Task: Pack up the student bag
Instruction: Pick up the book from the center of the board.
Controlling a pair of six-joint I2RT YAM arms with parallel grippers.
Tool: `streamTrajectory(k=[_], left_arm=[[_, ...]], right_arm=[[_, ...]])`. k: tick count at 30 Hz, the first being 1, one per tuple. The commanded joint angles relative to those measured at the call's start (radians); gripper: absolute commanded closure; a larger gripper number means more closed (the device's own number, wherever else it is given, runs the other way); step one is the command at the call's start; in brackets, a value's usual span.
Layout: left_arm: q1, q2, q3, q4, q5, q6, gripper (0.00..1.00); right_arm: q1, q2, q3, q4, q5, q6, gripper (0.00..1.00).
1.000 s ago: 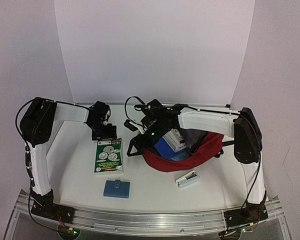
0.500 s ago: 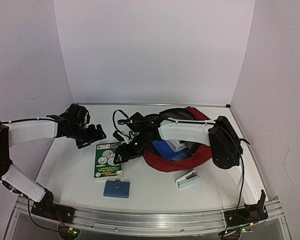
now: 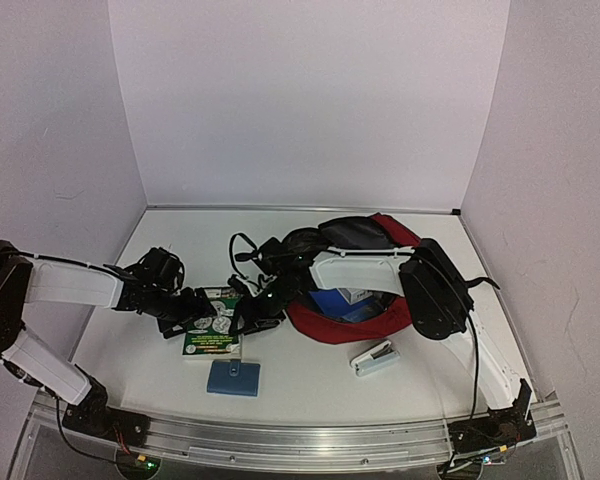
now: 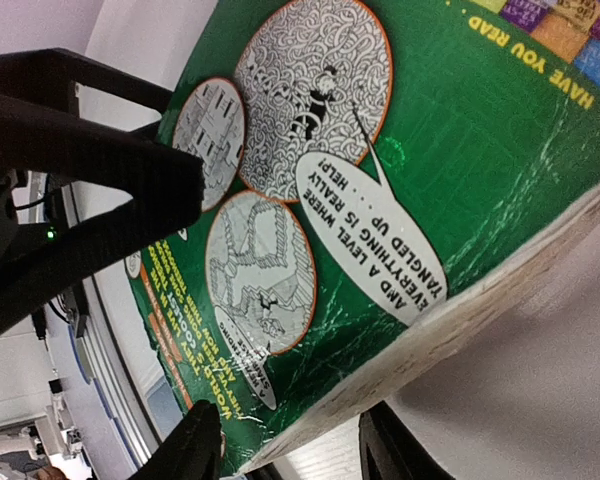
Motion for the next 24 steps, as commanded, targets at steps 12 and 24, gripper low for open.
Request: streamTrajectory(k=[12, 24], left_arm=[[-0.034, 0.010, -0.006, 0.142, 0.030, -0.067, 0.14], [-0.035, 0.007, -0.001, 0.134, 0.016, -0.064, 0.14]], right_arm=[[-0.006, -0.033, -0.020, 0.307, -0.168, 0.233, 0.64], [-0.043, -0.037, -0.063, 0.378, -0.127, 0.337, 0.94]])
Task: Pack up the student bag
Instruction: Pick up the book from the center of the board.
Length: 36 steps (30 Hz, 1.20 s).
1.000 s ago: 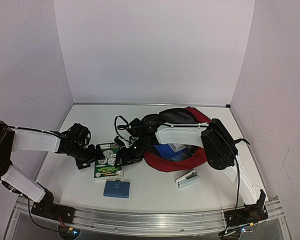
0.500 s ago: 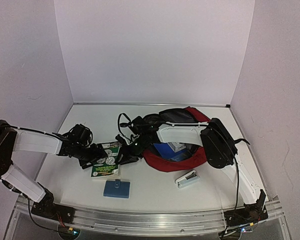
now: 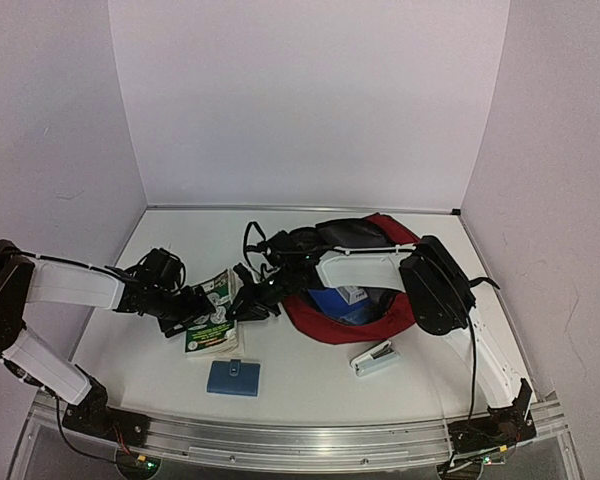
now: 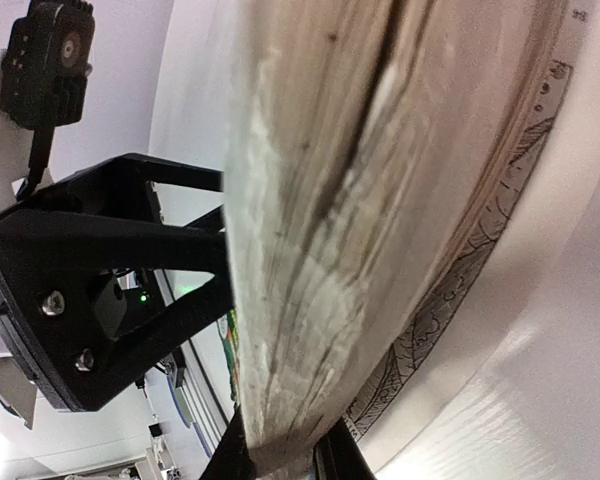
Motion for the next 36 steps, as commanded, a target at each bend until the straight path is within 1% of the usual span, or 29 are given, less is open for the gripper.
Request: streamTrajectory(k=[1, 2, 6, 10, 13, 17, 21, 24, 27, 31, 36], left_arm=[[-0.025, -0.004, 0.012, 0.085, 0.064, -0.009, 0.14], [-0.025, -0.011, 0.014, 0.080, 0.064, -0.007, 0.14], [-0.024, -0.085, 0.040, 0.013, 0.033, 0.012, 0.11], [-0.017, -0.239, 0.094, -0.110, -0.023, 0.054, 0.04], [0.011, -0.344, 0.149, -0.199, -0.035, 0.092, 0.01], [0.058, -0.450, 0.227, -0.291, -0.028, 0.134, 0.00], [0.065, -0.488, 0.286, -0.342, -0.005, 0.173, 0.00], [0.065, -0.505, 0.312, -0.349, 0.020, 0.181, 0.00], [0.065, -0.537, 0.314, -0.317, 0.058, 0.176, 0.00], [0.066, -0.560, 0.302, -0.239, 0.133, 0.190, 0.00], [0.067, -0.521, 0.297, -0.173, 0.216, 0.155, 0.00]], right_arm=[[-0.009, -0.048, -0.020, 0.134, 0.002, 0.010, 0.98], [-0.010, -0.057, -0.025, 0.134, 0.005, 0.004, 1.00], [-0.011, -0.097, -0.016, 0.130, -0.006, -0.021, 1.00], [-0.012, -0.162, -0.005, 0.126, -0.024, -0.066, 1.00], [-0.012, -0.212, -0.005, 0.118, -0.028, -0.113, 1.00], [-0.018, -0.272, -0.001, 0.091, -0.032, -0.182, 1.00], [-0.025, -0.322, 0.020, -0.003, -0.014, -0.284, 1.00], [-0.025, -0.375, 0.045, -0.113, 0.056, -0.427, 1.00], [-0.025, -0.439, 0.049, -0.203, 0.147, -0.557, 1.00], [-0.025, -0.551, -0.012, -0.237, 0.324, -0.759, 1.00], [-0.025, -0.667, -0.080, -0.247, 0.565, -0.952, 1.00]])
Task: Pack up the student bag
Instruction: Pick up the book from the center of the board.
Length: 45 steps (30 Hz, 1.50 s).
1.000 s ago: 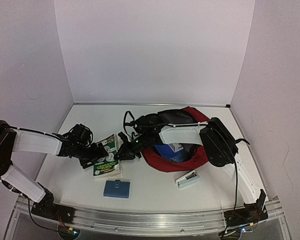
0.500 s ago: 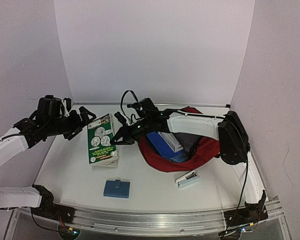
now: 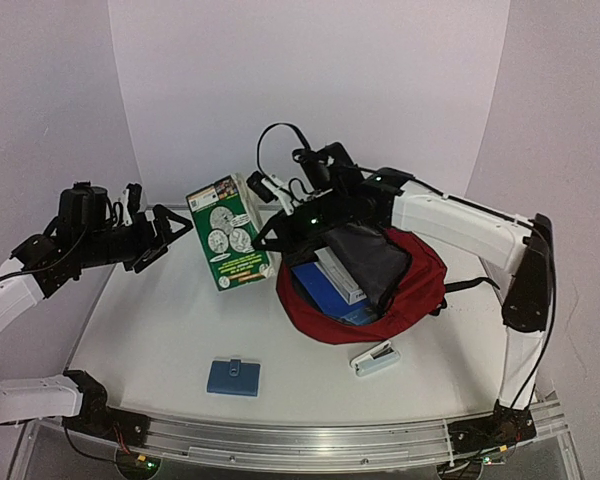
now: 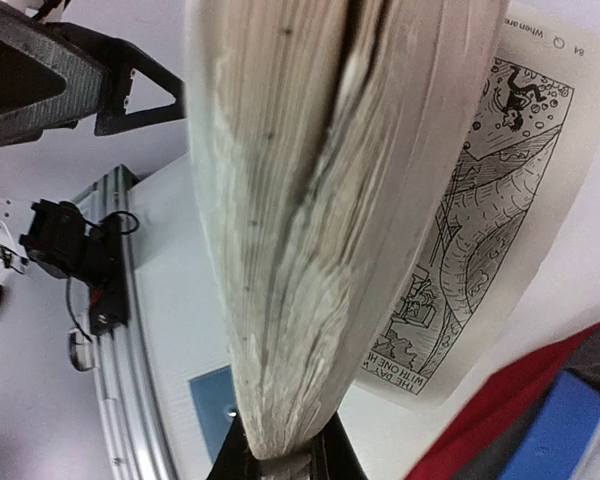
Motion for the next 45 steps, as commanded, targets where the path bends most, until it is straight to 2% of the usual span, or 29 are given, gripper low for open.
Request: streamTrajectory(k=[1, 7, 13, 19, 24, 27, 30, 36, 41, 45], left_arm=[[0.004, 0.029, 0.013, 0.126, 0.116, -0.031, 0.00], [0.004, 0.046, -0.026, 0.291, 0.185, -0.124, 0.00], [0.004, 0.094, -0.020, 0.430, 0.199, -0.244, 0.00], [0.004, 0.196, -0.022, 0.612, 0.229, -0.378, 0.00], [0.004, 0.302, -0.016, 0.771, 0.251, -0.493, 0.00], [0.004, 0.358, -0.021, 0.888, 0.274, -0.560, 0.00], [0.004, 0.389, -0.025, 0.978, 0.276, -0.597, 0.00], [0.003, 0.420, -0.021, 1.048, 0.281, -0.639, 0.00], [0.003, 0.416, -0.091, 1.175, 0.255, -0.702, 0.00], [0.003, 0.375, -0.096, 1.121, 0.220, -0.677, 0.00]], right_arm=[[-0.004, -0.176, -0.030, 0.043, 0.270, -0.275, 1.00], [0.003, -0.248, -0.096, 0.108, 0.623, -0.462, 1.00], [0.042, -0.298, -0.270, 0.383, 0.980, -0.702, 1.00], [0.077, -0.325, -0.410, 0.698, 1.159, -0.869, 1.00], [0.130, -0.330, -0.543, 1.001, 1.239, -1.080, 1.00], [0.154, -0.319, -0.578, 1.124, 1.257, -1.160, 1.00], [0.182, -0.307, -0.604, 1.191, 1.261, -1.221, 1.00], [0.223, -0.261, -0.651, 1.363, 1.263, -1.353, 1.00], [0.234, -0.225, -0.648, 1.408, 1.277, -1.381, 1.00], [0.235, -0.213, -0.659, 1.429, 1.277, -1.397, 1.00]])
